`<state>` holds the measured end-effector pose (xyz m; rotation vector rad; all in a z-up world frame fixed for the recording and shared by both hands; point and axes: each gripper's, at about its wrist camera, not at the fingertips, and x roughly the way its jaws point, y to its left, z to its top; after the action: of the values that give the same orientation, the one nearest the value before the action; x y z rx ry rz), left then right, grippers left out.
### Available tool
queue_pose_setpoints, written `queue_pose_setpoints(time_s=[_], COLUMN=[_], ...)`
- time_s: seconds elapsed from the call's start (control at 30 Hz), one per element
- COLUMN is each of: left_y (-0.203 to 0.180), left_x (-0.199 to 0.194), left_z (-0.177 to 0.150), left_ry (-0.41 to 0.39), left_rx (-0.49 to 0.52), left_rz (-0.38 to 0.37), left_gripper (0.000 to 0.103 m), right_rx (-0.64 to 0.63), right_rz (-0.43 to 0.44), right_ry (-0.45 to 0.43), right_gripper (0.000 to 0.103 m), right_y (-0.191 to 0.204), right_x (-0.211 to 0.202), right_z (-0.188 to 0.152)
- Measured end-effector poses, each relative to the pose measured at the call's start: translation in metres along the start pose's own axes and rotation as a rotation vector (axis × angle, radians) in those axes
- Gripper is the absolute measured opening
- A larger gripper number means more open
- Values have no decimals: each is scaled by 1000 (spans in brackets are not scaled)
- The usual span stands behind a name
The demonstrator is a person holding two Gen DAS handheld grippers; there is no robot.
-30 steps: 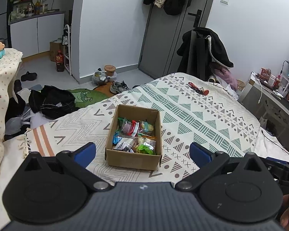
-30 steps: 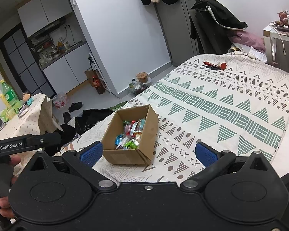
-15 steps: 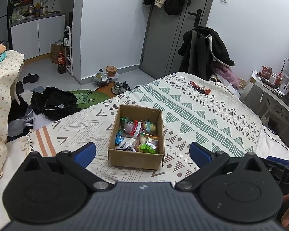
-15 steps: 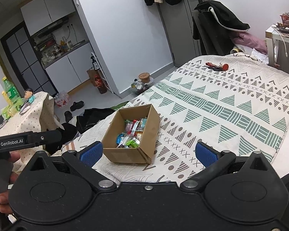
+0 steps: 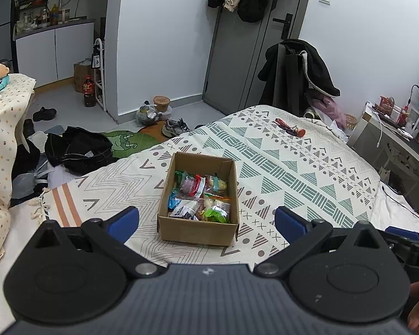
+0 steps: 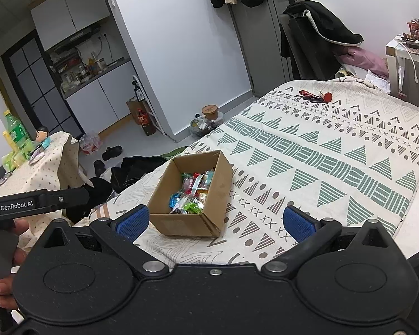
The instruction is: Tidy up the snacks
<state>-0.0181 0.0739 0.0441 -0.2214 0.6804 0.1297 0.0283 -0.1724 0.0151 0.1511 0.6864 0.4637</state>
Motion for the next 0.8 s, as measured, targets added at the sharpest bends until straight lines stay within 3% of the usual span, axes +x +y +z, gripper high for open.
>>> queue_pose_setpoints(time_s=[0.8], left_y=[2], left_x=[-2], left_z=[1], left_ry=[2], left_rx=[5], left_rz=[10], left_gripper=[103], right_rx=[8], right_rz=[24], right_ry=[-1], right_gripper=[103], right_y=[0], right_x=[-3], right_z=[2])
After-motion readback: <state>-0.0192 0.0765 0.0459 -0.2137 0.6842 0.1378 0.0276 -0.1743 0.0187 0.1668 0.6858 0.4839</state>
